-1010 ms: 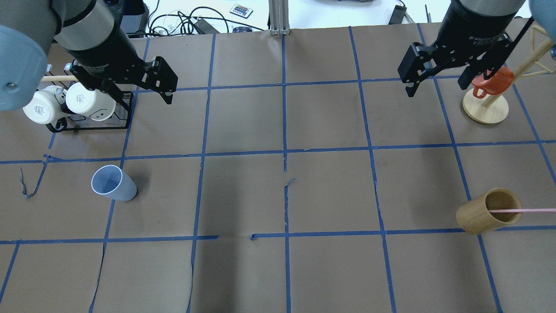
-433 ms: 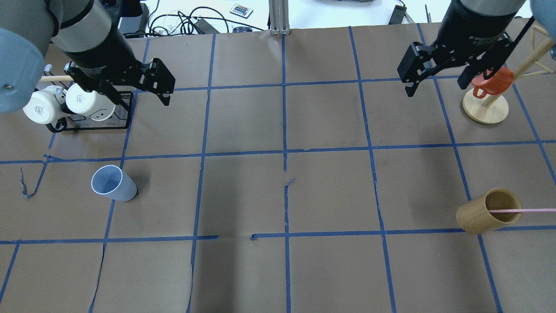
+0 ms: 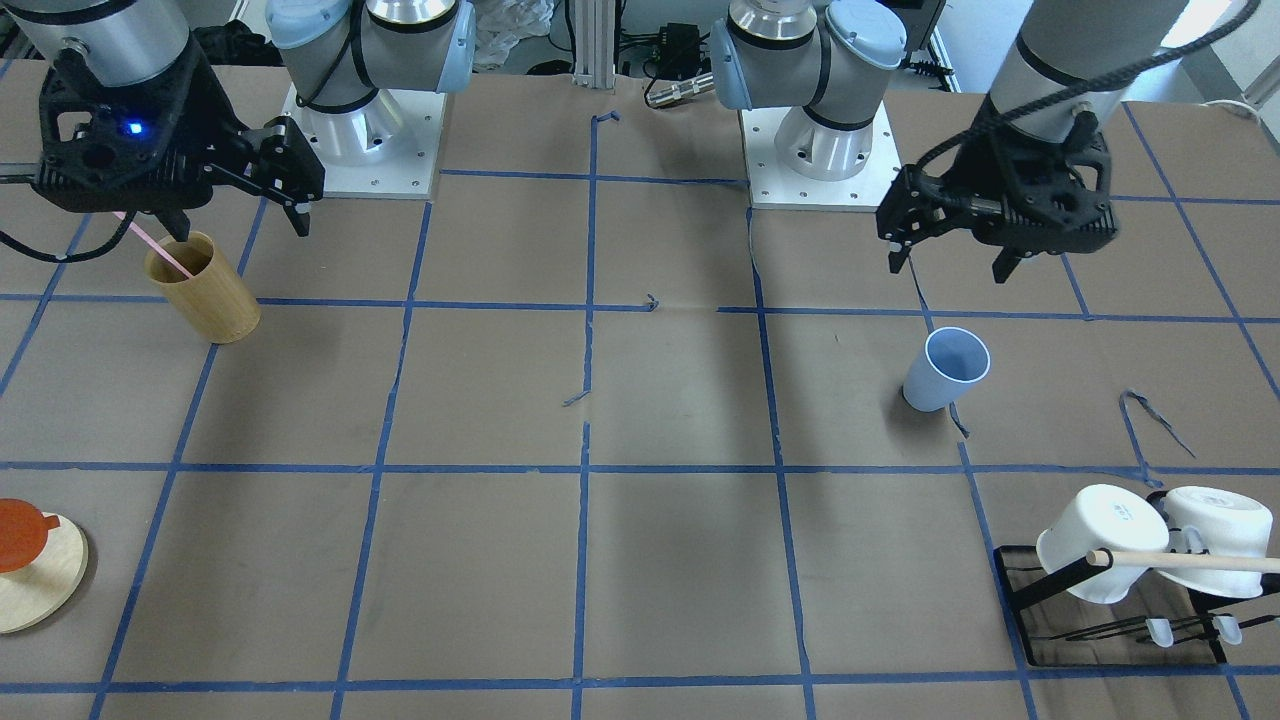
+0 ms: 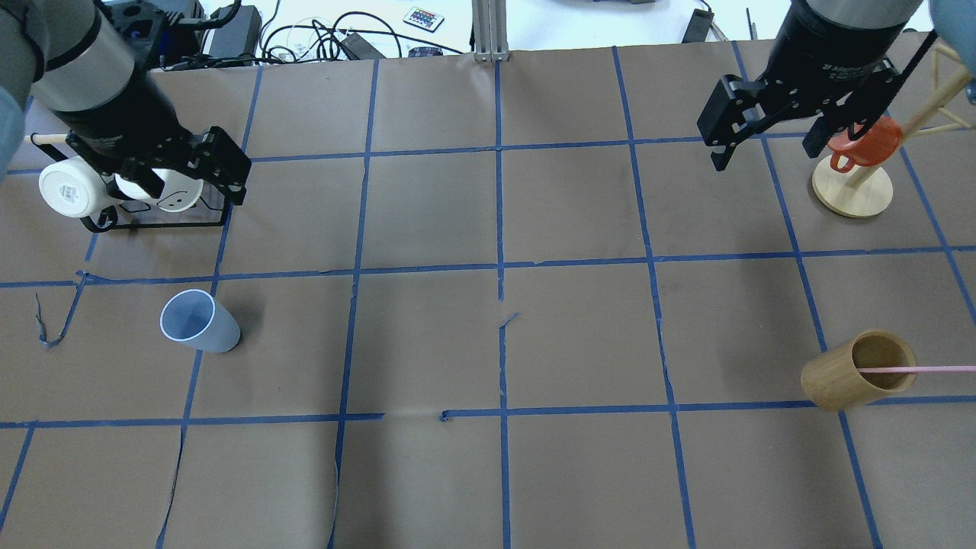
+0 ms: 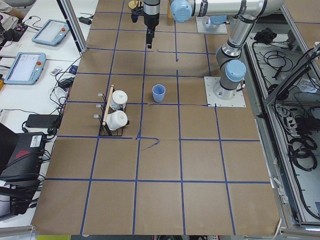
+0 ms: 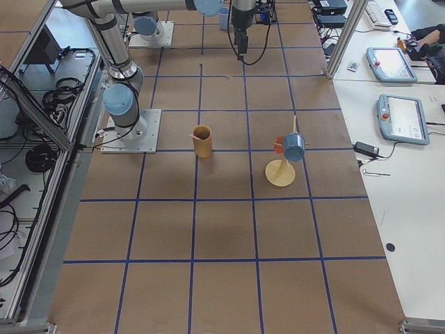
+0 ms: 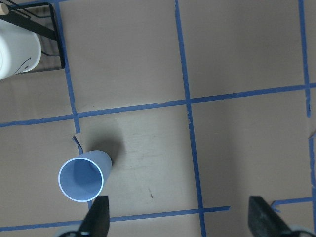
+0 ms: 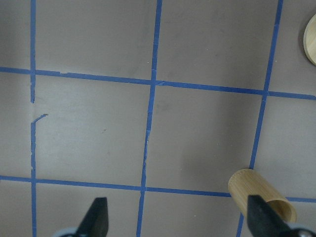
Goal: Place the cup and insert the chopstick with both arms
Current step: 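Lower the left gripper to the blue cup while the right nears the bamboo cup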
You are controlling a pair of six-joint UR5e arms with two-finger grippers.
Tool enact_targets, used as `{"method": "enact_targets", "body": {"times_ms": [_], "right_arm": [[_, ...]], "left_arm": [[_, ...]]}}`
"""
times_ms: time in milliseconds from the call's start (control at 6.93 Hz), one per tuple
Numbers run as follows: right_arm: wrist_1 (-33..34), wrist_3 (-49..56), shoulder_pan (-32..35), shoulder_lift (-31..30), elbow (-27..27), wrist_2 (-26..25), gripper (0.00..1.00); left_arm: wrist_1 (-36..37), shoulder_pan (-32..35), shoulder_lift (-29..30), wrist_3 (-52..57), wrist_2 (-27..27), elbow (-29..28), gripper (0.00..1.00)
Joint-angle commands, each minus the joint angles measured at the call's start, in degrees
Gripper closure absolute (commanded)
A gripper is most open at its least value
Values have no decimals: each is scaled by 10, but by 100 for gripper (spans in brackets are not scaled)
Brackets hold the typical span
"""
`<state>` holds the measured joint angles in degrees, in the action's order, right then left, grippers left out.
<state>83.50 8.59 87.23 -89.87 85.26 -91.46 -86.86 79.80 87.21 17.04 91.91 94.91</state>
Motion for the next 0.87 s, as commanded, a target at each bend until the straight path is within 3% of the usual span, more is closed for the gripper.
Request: {"method": "enact_targets", "body": {"times_ms": [0,288,433,577,721], "right_arm": [[-4,2,-6,4,6,-10,0],[-26,18,-31,9,13,-55,0],[-24,88,-68,14,32,-96,0],[-43,130,-119,14,54,-102,0],[-102,146,-142,13,75,-110,0]], "left_arm": [[23,-119,-3,100,-6,67,5],[112,-194,14,131,-18,139,5],[161,-206,19,128,-17,177,5],[190,-211,25,126,-21,199,5],[222,-212,43,125,-19,205,5]]}}
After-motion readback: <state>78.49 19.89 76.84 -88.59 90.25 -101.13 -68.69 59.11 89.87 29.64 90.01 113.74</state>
